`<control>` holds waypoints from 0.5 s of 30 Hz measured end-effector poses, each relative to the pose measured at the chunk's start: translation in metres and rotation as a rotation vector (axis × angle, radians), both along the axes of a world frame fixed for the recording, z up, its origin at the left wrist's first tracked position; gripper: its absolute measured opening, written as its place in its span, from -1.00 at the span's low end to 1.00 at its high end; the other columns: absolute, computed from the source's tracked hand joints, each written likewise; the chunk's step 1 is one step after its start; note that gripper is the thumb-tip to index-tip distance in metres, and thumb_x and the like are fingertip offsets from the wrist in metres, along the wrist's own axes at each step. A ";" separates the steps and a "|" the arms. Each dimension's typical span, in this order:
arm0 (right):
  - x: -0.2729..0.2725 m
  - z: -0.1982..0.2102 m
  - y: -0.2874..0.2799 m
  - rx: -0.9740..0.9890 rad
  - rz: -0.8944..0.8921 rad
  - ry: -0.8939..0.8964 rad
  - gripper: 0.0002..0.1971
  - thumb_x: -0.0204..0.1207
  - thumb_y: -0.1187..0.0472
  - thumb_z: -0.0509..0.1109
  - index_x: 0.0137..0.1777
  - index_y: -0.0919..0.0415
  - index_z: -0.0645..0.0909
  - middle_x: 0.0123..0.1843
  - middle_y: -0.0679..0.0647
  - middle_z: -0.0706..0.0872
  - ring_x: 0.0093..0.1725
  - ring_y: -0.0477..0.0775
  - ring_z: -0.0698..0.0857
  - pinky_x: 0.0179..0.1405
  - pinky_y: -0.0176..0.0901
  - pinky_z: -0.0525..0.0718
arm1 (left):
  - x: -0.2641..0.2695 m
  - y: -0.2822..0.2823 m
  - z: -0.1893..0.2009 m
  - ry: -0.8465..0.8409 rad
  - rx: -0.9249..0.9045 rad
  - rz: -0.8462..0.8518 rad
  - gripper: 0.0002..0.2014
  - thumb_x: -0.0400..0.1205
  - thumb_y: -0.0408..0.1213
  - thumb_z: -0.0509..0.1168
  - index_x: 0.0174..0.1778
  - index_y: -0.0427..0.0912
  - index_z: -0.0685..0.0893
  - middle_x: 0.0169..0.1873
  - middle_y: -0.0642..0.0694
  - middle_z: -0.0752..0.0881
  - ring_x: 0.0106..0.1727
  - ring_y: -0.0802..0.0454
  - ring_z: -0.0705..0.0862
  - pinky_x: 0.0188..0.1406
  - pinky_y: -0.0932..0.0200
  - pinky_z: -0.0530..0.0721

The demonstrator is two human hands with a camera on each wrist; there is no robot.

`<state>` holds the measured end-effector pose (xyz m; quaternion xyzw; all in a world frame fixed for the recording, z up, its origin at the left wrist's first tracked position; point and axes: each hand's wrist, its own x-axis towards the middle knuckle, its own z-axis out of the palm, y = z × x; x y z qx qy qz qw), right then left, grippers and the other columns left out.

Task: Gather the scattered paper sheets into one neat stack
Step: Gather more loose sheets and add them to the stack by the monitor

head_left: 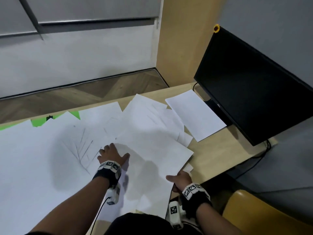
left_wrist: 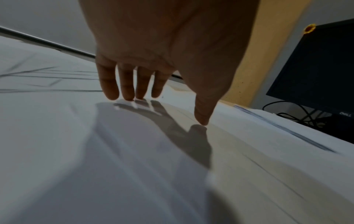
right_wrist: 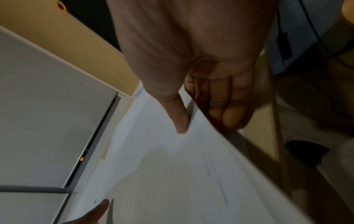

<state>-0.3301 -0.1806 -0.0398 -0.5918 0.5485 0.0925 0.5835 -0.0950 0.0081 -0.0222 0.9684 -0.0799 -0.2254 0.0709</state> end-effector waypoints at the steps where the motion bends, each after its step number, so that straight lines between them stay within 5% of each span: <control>1: 0.002 0.001 0.010 0.072 -0.039 -0.037 -0.77 0.32 0.34 0.63 -0.16 0.36 0.63 -0.40 0.19 0.59 -0.56 0.05 0.51 -0.50 -0.16 0.49 | -0.001 0.009 -0.002 -0.023 -0.006 0.028 -0.14 0.36 0.39 0.36 0.40 -0.17 0.39 0.36 -0.20 0.49 0.37 -0.28 0.42 0.28 -0.15 0.46; 4: 0.010 0.007 0.032 0.166 -0.133 -0.070 -0.65 0.35 0.07 0.65 -0.23 0.28 0.57 -0.44 0.16 0.51 -0.62 0.06 0.51 -0.53 -0.17 0.55 | -0.003 0.029 -0.009 -0.050 -0.030 0.111 -0.06 0.34 0.43 0.33 0.47 -0.19 0.36 0.41 -0.22 0.45 0.39 -0.29 0.41 0.32 -0.19 0.43; 7: 0.012 0.005 0.033 -0.109 -0.147 -0.024 -0.45 0.35 -0.30 0.49 -0.43 0.23 0.61 -0.50 0.18 0.66 -0.53 0.22 0.69 -0.44 0.01 0.72 | -0.003 0.050 -0.020 -0.011 -0.035 0.130 0.00 0.30 0.44 0.34 0.52 -0.16 0.32 0.49 -0.20 0.36 0.47 -0.30 0.33 0.37 -0.25 0.41; 10: 0.006 0.009 0.021 -0.347 -0.097 0.058 -0.41 0.51 -0.26 0.34 -0.51 0.25 0.59 -0.39 0.27 0.76 -0.23 0.33 0.77 -0.09 0.05 0.75 | -0.004 0.067 -0.026 -0.025 -0.024 0.127 0.08 0.21 0.48 0.37 0.53 -0.15 0.29 0.49 -0.18 0.35 0.46 -0.29 0.33 0.34 -0.25 0.44; 15: 0.002 0.032 -0.002 -0.554 -0.034 0.229 -0.34 0.57 -0.35 0.20 -0.28 0.28 0.73 -0.17 0.26 0.75 0.04 0.34 0.73 -0.06 -0.07 0.53 | -0.003 0.072 -0.019 -0.064 -0.021 0.127 0.01 0.18 0.45 0.44 0.40 -0.14 0.37 0.29 -0.17 0.46 0.31 -0.28 0.40 0.18 -0.16 0.53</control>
